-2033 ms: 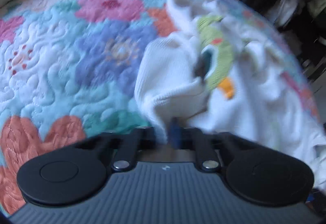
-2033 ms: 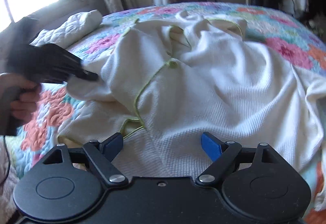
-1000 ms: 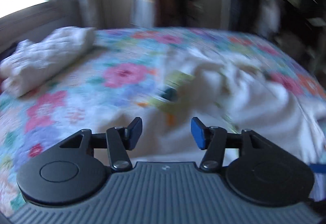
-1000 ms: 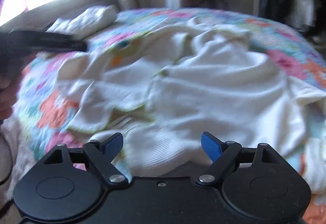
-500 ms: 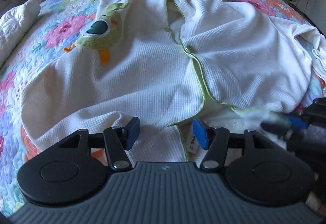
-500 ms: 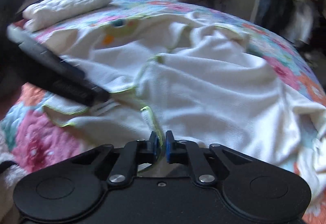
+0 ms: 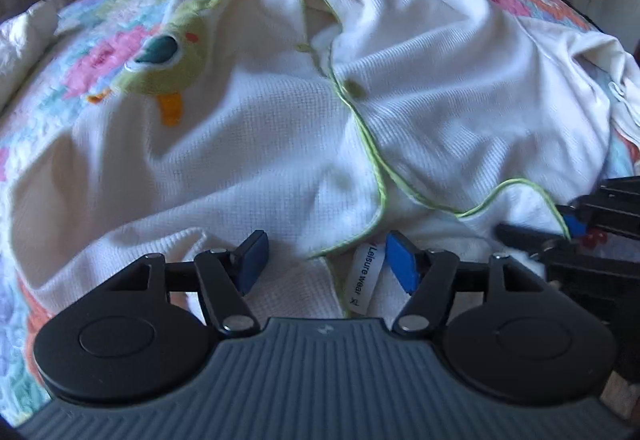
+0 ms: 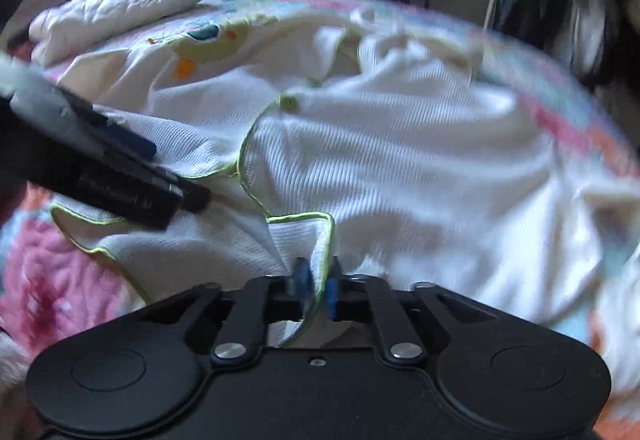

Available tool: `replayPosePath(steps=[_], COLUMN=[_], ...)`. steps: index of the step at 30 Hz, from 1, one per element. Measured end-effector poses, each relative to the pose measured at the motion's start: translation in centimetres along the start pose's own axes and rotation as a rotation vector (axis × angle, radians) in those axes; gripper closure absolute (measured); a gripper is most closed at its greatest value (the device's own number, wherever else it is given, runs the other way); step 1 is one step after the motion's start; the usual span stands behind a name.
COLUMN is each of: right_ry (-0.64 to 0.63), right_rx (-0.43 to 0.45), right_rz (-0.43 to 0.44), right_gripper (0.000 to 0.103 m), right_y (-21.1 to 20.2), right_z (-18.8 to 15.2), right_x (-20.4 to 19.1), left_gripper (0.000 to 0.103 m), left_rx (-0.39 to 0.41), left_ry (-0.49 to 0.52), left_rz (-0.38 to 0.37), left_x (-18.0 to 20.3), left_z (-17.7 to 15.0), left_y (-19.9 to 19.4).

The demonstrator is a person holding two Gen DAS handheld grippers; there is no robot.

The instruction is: Fold clothes

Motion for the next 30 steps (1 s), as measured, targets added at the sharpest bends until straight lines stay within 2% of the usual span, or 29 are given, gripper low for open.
replayPosePath(steps=[1, 2, 7, 10, 14, 17, 20, 23, 30], right_ry=[-0.022, -0.021, 0.024, 0.06, 0.133, 0.167, 0.13, 0.079, 0.183], right_rx=[0.023, 0.052, 0.171, 0.146, 0.101, 0.127, 0.15, 0.161, 0.141], right_rz=[-0.021, -0.031, -0.07, -0.079, -0.08, -0.073, -0.11, -0.171, -0.124], right_gripper=[0.1, 0.1, 0.1, 0.1, 0.1, 0.1, 0.1, 0.1, 0.1], right_y=[-0.6, -1.3, -5.5, -5.5, -4.2, -4.7, -5.4, -6.0, -6.5], right_z=[0.2, 0.4, 1.7, 1.4, 1.3, 1.7, 1.6, 1.4, 1.4], right_x=[-0.2, -0.2, 1.4, 2.6, 4.0, 4.3, 4.3, 4.5, 6.6], left_gripper=[0.057, 0.062, 0.063, 0.058, 0.055, 0.05, 0.038, 0.038, 0.038], left_rx=[0.011, 0.021, 0.043, 0.072, 0.061, 0.05, 0.052, 0.068, 0.069], left_ry=[-0.005, -0.011, -0.049, -0.071, -0.093, -0.04, -0.02, -0.031, -0.095], left_rz=[-0.004, -0.018, -0.038, -0.024, -0.058, -0.066, -0.072, -0.1, -0.103], left_x=[-0.1, -0.3, -1.0, -1.8, -2.0, -1.0, -0.1, 0.0, -1.5], left_z=[0.0, 0.1, -0.1, 0.3, 0.3, 0.1, 0.3, 0.5, 0.1], left_y=[-0.4, -0.9, -2.2, -2.6, -2.3, -2.2, -2.2, -2.4, -3.0])
Point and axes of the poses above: each gripper's, at about its wrist camera, not at the fingertips, and y roughly the way its jaws point, x to its right, z to its top, the point moved 2 cm from there along y, roughly the way its jaws point, and after that the axes turned 2 degrees about y, right-handed, at the moved point
